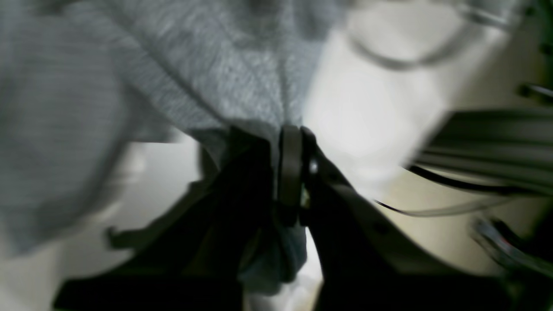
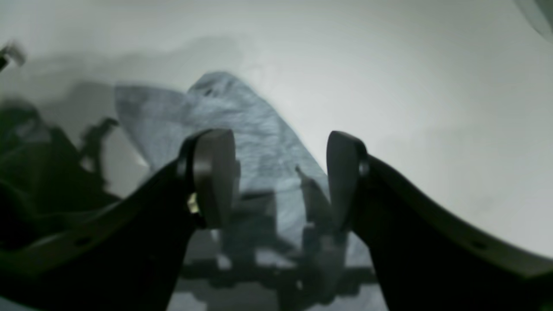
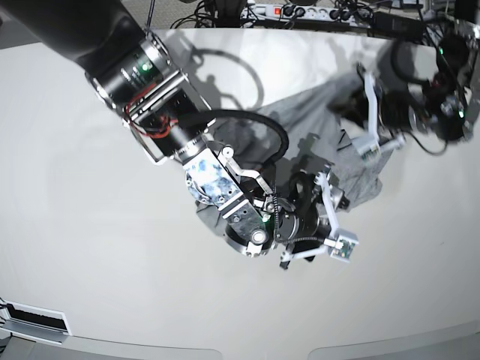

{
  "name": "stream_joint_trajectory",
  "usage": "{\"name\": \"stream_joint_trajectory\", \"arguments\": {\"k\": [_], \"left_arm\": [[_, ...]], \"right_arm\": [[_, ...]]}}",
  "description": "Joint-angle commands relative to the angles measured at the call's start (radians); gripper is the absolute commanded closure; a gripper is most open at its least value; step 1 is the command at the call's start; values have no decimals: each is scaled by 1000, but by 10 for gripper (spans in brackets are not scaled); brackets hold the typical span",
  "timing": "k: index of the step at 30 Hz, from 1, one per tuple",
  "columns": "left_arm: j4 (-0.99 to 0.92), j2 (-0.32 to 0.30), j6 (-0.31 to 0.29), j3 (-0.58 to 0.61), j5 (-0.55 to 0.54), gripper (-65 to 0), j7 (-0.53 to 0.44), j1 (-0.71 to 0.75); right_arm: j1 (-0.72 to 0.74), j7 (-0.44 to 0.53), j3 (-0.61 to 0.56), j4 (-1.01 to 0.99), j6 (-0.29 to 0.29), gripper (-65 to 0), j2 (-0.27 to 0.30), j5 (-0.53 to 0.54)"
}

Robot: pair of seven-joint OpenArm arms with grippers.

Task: Layout the t-shirt on the table in an organized manner, then fold the t-shirt properly
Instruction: 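Hold the shirt with the left gripper and regrasp another edge with the right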

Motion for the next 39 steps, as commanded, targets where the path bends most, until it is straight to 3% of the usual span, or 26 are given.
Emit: {"name": "stream_joint_trajectory", "arguments": {"k": [1, 5, 10, 14, 19, 20, 24, 29, 34, 36, 39], "left_arm": [[14, -13, -8, -8, -23, 0, -8, 6], [14, -14, -8, -8, -18, 0, -8, 64], [14, -4, -8, -8, -60, 0, -15, 76], [14, 43, -8, -8, -136, 0, -15, 76], [14, 121, -8, -8, -138, 0, -15, 75], [14, 132, -8, -8, -131, 0, -14, 76], [14, 169, -8, -6, -129, 0, -3, 77], [14, 172, -8, -6, -102, 0, 105, 92], [14, 126, -8, -7, 44, 0, 39, 121], [14, 113, -8, -7, 107, 0, 13, 121], [14, 87, -8, -7, 200, 0, -58, 117]], "right_arm": [[40, 49, -16, -9, -23, -362, 0, 14], [45, 84, -72, -60, -59, -362, 0, -45], [43, 66, -113, -78, -84, -362, 0, -8], [24, 71, -113, -78, -58, -362, 0, 75], [-42, 74, -113, -78, -130, -357, 0, 64], [-56, 75, -113, -78, -155, -357, 0, 56], [-83, 104, -113, -78, -163, -357, 0, -76], [-44, 96, -109, -78, -294, -357, 0, -177], [26, -17, -109, -78, -425, -357, 0, -223], [32, -30, -109, -78, -432, -319, 29, -228], [15, -29, -109, -78, -377, -146, 90, -212]]}}
